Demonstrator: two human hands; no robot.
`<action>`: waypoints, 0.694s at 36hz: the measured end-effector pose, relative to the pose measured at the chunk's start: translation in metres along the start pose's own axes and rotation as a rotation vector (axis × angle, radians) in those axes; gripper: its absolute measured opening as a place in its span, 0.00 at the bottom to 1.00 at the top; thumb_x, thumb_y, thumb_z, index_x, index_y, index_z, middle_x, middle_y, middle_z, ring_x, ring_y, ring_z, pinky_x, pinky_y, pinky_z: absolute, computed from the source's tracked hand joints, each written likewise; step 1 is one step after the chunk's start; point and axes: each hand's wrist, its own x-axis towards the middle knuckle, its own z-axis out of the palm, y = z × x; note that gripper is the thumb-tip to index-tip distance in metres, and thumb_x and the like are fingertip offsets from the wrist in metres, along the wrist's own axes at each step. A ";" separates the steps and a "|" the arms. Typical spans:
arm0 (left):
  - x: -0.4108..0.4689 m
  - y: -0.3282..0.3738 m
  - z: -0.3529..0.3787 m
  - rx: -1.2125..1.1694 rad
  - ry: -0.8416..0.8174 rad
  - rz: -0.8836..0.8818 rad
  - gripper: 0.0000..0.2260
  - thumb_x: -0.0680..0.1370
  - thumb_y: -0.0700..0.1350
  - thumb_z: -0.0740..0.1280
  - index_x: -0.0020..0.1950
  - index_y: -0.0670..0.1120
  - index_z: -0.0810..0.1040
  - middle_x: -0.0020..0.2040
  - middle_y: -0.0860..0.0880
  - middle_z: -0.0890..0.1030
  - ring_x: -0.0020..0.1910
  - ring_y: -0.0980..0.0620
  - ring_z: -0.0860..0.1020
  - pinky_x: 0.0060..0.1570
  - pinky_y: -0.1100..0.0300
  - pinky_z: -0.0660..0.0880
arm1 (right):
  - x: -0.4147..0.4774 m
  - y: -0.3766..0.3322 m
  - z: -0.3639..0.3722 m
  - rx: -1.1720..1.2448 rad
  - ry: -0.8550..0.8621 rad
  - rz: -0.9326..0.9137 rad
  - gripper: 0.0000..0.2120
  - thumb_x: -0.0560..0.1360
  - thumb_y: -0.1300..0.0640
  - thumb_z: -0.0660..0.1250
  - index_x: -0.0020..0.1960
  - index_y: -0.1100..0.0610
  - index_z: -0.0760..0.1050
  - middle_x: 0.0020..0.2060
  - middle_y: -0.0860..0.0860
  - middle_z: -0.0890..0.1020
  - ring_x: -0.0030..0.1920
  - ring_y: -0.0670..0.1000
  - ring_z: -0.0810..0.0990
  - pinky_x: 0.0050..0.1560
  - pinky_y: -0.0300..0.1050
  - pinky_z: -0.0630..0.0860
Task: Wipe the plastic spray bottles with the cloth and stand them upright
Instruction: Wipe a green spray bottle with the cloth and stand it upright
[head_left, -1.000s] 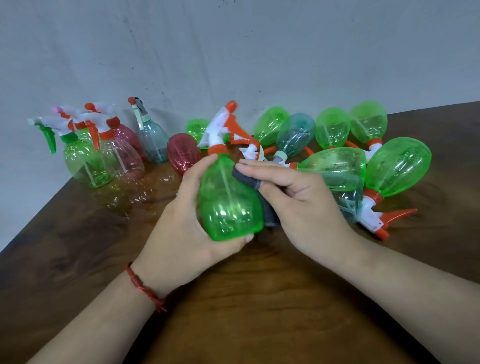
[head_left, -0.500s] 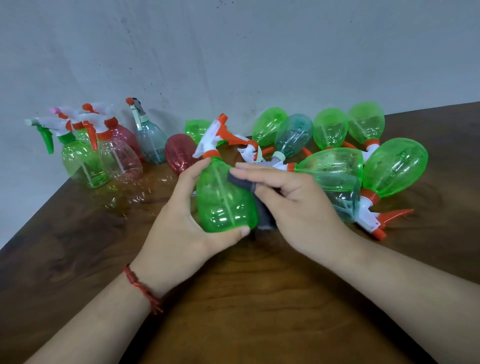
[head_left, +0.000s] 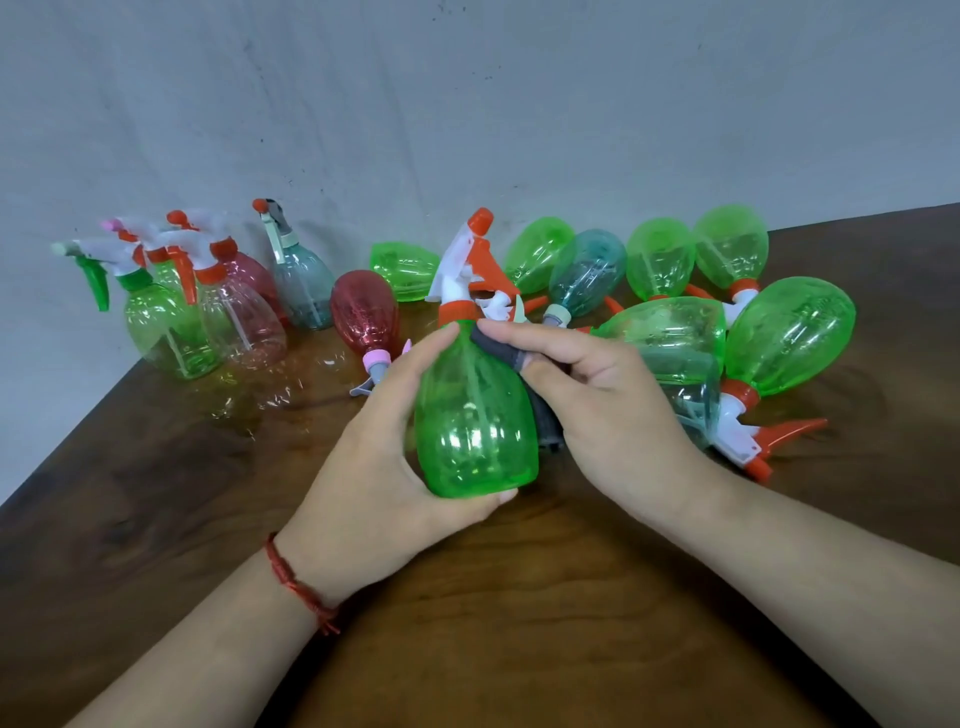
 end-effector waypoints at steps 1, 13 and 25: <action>0.000 -0.001 -0.001 0.009 0.027 -0.004 0.52 0.66 0.47 0.87 0.84 0.52 0.63 0.77 0.58 0.73 0.77 0.50 0.73 0.76 0.45 0.72 | -0.001 0.001 0.000 -0.035 -0.005 -0.020 0.19 0.85 0.69 0.62 0.63 0.51 0.85 0.61 0.44 0.86 0.67 0.43 0.82 0.71 0.44 0.76; 0.006 -0.009 -0.009 0.059 0.316 -0.159 0.50 0.66 0.51 0.87 0.82 0.56 0.65 0.74 0.61 0.75 0.70 0.67 0.74 0.69 0.70 0.71 | -0.012 0.008 0.008 -0.407 -0.107 -0.302 0.19 0.82 0.71 0.65 0.63 0.54 0.86 0.71 0.44 0.80 0.70 0.40 0.78 0.72 0.39 0.73; 0.002 -0.004 -0.001 -0.008 0.077 -0.066 0.52 0.66 0.51 0.87 0.83 0.58 0.63 0.77 0.57 0.73 0.77 0.50 0.74 0.75 0.43 0.73 | 0.002 0.004 0.002 -0.091 -0.021 -0.040 0.17 0.84 0.70 0.64 0.58 0.53 0.87 0.63 0.46 0.86 0.66 0.43 0.82 0.63 0.36 0.78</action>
